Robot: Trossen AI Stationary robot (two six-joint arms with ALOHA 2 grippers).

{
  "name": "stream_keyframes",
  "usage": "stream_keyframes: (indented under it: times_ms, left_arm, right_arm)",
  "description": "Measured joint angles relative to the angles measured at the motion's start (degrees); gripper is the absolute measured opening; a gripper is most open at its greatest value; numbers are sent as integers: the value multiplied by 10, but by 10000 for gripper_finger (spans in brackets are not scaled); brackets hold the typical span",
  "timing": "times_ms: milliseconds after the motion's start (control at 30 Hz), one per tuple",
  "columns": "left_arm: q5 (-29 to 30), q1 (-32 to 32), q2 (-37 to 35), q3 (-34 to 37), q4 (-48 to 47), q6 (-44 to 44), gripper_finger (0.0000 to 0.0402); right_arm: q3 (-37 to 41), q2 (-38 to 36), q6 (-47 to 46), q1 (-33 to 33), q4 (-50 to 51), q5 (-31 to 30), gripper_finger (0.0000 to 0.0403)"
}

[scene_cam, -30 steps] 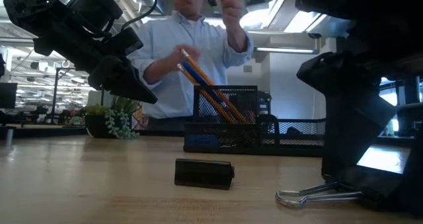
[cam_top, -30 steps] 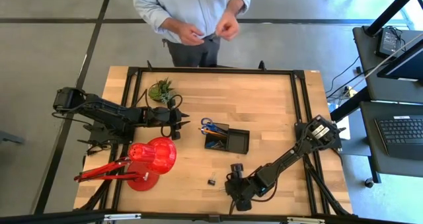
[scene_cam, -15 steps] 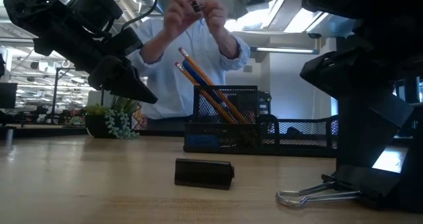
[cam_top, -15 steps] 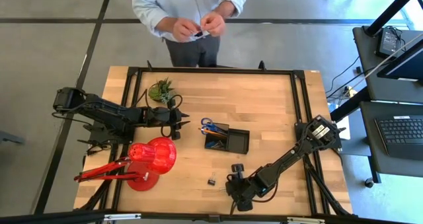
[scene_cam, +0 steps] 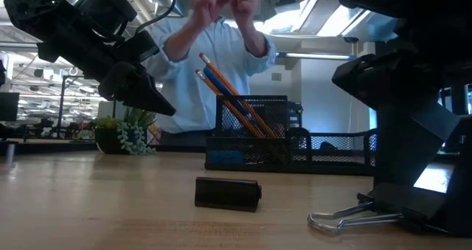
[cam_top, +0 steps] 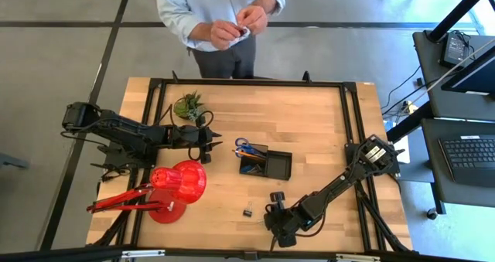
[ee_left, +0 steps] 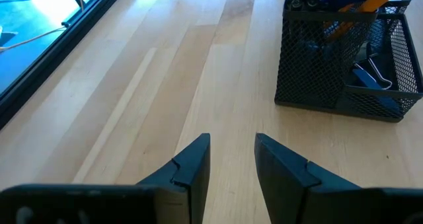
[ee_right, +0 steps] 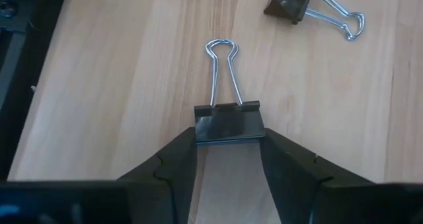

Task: Pick and place office supplies into organizer
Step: Put the right black binder clip into the black desk organizer

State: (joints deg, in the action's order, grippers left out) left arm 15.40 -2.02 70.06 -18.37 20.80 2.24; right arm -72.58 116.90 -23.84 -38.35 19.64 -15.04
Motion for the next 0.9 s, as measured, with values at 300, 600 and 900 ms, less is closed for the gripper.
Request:
stream_keyframes:
  times_ms: [300,600,900]
  left_arm:
    - [0,0,0,0,0,0,113]
    - [0,0,0,0,0,0,113]
    - [0,0,0,0,0,0,113]
  right_arm:
    - [2,-18,-34,6,25,-23,153]
    - [1,-89,-29,44,52,-138,160]
    - [1,-102,-27,122,75,-162,161]
